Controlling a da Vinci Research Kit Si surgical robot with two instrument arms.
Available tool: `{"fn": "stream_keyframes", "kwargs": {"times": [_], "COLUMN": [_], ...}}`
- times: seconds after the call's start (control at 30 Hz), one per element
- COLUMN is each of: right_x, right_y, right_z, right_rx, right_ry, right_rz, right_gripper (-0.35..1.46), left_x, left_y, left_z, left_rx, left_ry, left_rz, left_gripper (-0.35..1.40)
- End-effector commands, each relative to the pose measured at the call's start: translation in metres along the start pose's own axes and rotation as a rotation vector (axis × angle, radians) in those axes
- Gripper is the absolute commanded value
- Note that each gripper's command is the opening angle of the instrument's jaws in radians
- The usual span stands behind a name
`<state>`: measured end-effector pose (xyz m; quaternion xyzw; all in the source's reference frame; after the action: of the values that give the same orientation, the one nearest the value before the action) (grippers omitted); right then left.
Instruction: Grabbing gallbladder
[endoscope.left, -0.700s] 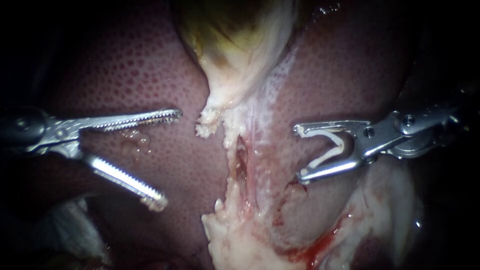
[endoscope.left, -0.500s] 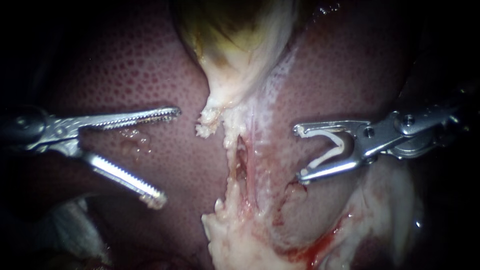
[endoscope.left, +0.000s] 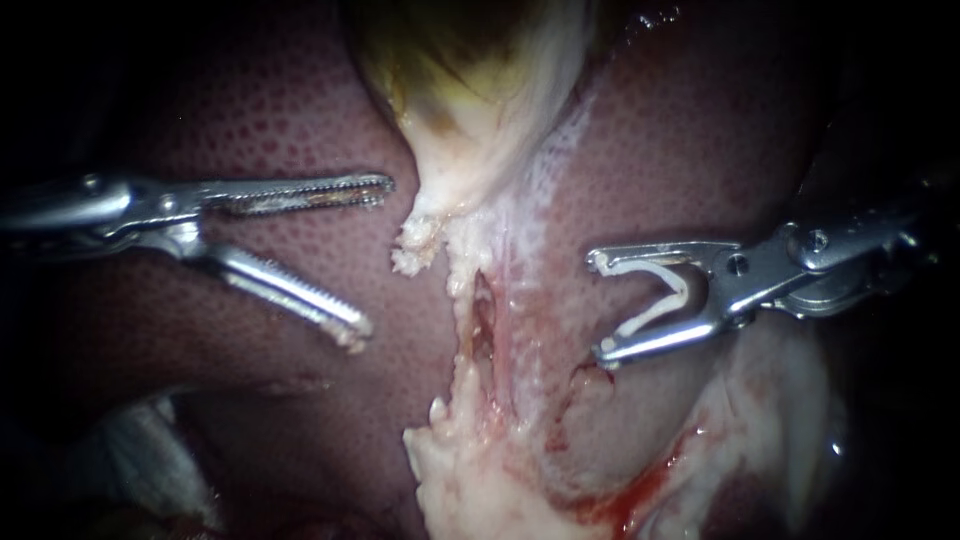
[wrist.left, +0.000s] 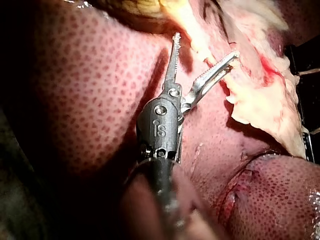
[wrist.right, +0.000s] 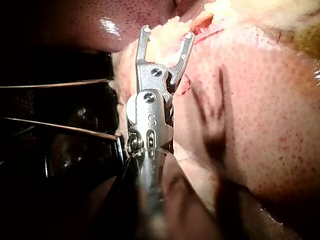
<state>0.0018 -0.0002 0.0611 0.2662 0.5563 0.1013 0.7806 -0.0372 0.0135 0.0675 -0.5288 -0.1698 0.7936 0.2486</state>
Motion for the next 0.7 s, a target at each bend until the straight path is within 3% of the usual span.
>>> {"fn": "stream_keyframes", "kwargs": {"times": [0.03, 0.27, 0.33, 0.43, 0.47, 0.7], "right_x": [0.0000, 0.0000, 0.0000, 0.0000, 0.0000, 0.0000], "right_y": [-0.0001, -0.0001, -0.0001, -0.0001, -0.0001, -0.0001], "right_z": [0.0000, 0.0000, 0.0000, 0.0000, 0.0000, 0.0000], "right_rx": [0.000, 0.000, 0.000, 0.000, 0.000, 0.000], "right_ry": [0.000, 0.000, 0.000, 0.000, 0.000, 0.000], "right_rz": [0.000, 0.000, 0.000, 0.006, 0.006, 0.006], "right_gripper": [0.60, 0.60, 0.60, 0.60, 0.60, 0.60], "left_x": [-0.0002, -0.0016, -0.0017, -0.0018, -0.0018, -0.0018], "left_y": [-0.0003, -0.0021, -0.0023, -0.0024, -0.0024, -0.0022], "left_z": [0.0004, 0.0023, 0.0023, 0.0021, 0.0020, 0.0009], "left_rx": [0.003, 0.008, 0.007, 0.005, 0.005, -0.001], "left_ry": [-0.002, 0.001, 0.002, 0.001, 0.001, 0.002], "left_rz": [-0.012, -0.052, -0.063, -0.062, -0.062, -0.074], "left_gripper": [0.66, 0.47, 0.32, -0.05, -0.30, -0.35]}}
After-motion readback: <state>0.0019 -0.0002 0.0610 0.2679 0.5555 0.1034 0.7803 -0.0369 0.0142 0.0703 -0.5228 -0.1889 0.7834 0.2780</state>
